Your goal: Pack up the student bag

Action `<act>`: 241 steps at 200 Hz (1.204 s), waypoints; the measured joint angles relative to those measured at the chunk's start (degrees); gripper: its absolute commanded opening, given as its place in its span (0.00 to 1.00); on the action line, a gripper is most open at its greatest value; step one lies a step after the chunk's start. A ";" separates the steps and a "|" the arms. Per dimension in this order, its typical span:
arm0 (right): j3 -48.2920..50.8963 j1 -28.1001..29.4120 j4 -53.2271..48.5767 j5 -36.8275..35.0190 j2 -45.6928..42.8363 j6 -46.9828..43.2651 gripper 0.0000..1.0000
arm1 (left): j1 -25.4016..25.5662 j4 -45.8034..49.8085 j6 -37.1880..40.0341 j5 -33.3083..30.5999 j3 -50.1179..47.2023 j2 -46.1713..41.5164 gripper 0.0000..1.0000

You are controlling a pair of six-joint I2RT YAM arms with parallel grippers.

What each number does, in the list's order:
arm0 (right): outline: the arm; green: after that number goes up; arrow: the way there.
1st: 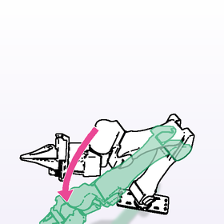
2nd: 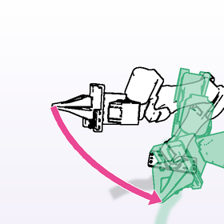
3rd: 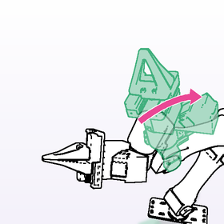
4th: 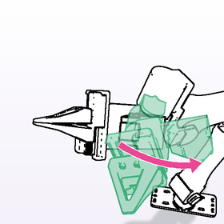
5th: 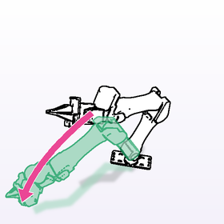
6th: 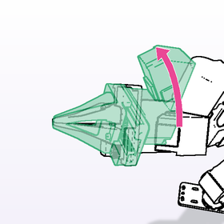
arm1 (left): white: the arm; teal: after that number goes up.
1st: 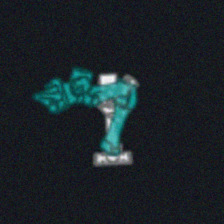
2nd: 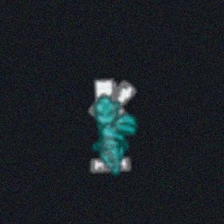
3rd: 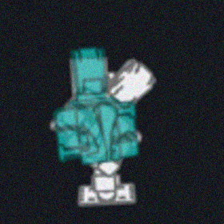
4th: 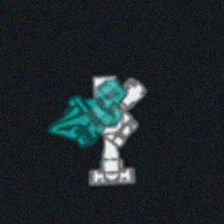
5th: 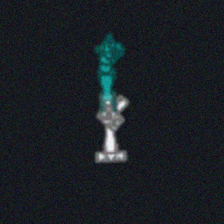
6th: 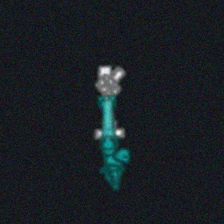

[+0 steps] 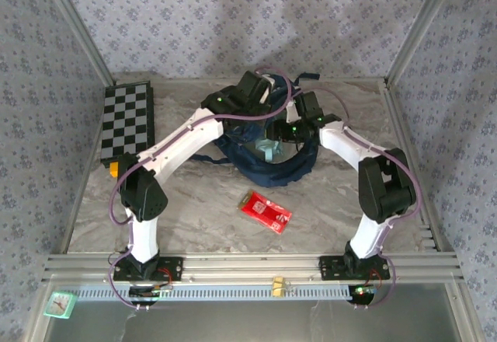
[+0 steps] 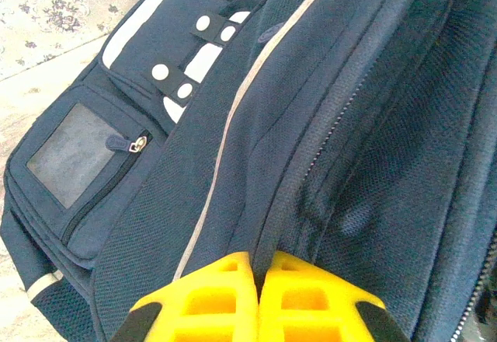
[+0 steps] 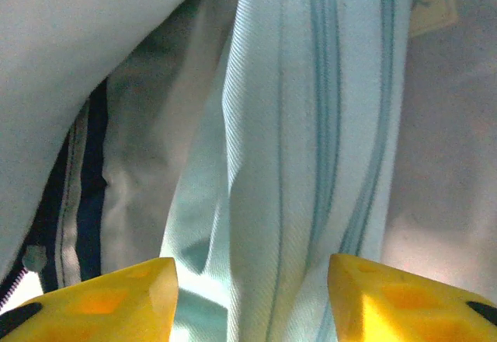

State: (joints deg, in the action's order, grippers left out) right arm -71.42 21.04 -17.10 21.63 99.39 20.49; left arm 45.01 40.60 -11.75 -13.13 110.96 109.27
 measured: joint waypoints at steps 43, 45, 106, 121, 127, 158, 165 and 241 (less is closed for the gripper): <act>8.68 0.94 -0.72 -0.17 -8.41 2.21 0.44 | -0.28 0.22 -0.98 0.44 -0.02 -0.39 0.00; 8.90 1.14 -0.72 -0.15 -8.57 2.21 0.43 | -0.31 0.22 -1.01 0.44 -0.02 -0.42 0.00; 10.78 5.11 2.08 0.33 -4.48 6.99 0.10 | -0.44 -0.02 -1.77 1.14 -2.03 -1.64 0.00; 9.55 4.70 3.61 -1.25 -2.19 7.17 0.08 | -0.46 -0.07 -1.97 1.31 -2.54 -2.10 0.00; 8.87 4.44 4.15 -1.86 -1.31 7.17 0.07 | -0.50 -0.09 -2.12 1.31 -2.80 -2.36 0.00; 3.96 2.14 8.28 -4.11 3.23 7.34 0.08 | -0.55 -0.26 -2.91 1.33 -4.31 -3.54 0.00; 2.60 1.79 9.20 -4.42 4.26 7.37 0.09 | -0.59 -0.33 -2.95 1.33 -4.37 -3.54 0.00; 12.57 1.07 11.45 -2.99 -4.96 6.93 0.32 | -1.03 -1.40 -5.25 3.78 -5.79 -3.54 0.00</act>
State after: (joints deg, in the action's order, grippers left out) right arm -58.85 22.11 -5.65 18.63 94.43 27.42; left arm 43.99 39.20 -16.99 -9.34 105.16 105.73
